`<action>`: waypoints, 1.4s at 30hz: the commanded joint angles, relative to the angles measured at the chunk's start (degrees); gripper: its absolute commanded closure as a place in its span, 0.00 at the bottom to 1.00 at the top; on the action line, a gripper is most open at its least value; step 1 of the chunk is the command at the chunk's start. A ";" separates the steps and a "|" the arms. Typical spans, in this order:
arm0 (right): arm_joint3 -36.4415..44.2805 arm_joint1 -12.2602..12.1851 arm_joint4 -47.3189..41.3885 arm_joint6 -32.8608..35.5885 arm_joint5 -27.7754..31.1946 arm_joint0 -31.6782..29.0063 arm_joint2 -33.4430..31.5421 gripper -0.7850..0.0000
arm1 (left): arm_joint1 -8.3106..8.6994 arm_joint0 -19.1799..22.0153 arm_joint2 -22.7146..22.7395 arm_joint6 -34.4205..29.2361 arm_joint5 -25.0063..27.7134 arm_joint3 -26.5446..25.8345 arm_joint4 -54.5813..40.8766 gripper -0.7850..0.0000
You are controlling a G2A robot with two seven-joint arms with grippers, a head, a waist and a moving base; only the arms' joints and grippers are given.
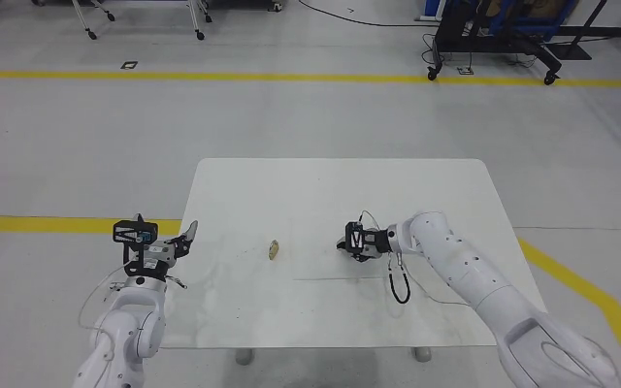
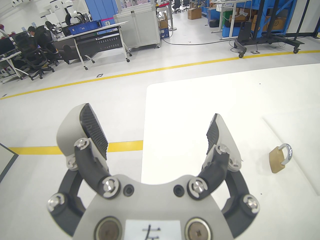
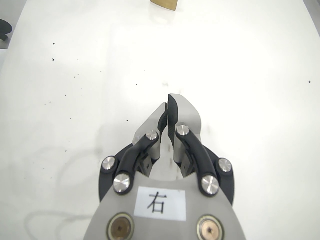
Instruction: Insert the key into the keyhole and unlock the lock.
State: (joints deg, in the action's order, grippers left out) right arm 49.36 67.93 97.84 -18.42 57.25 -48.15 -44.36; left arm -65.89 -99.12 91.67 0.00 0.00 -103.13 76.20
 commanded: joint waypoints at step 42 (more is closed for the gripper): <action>7.79 -3.33 -8.56 -25.35 -0.83 -8.03 -6.47 1.00 | -0.40 0.13 -0.92 1.70 2.60 -1.43 -6.21 0.00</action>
State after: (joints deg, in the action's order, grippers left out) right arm 57.15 64.60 89.29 -43.76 56.41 -56.18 -50.82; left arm -66.15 -98.95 91.27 1.68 -1.33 -103.94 77.27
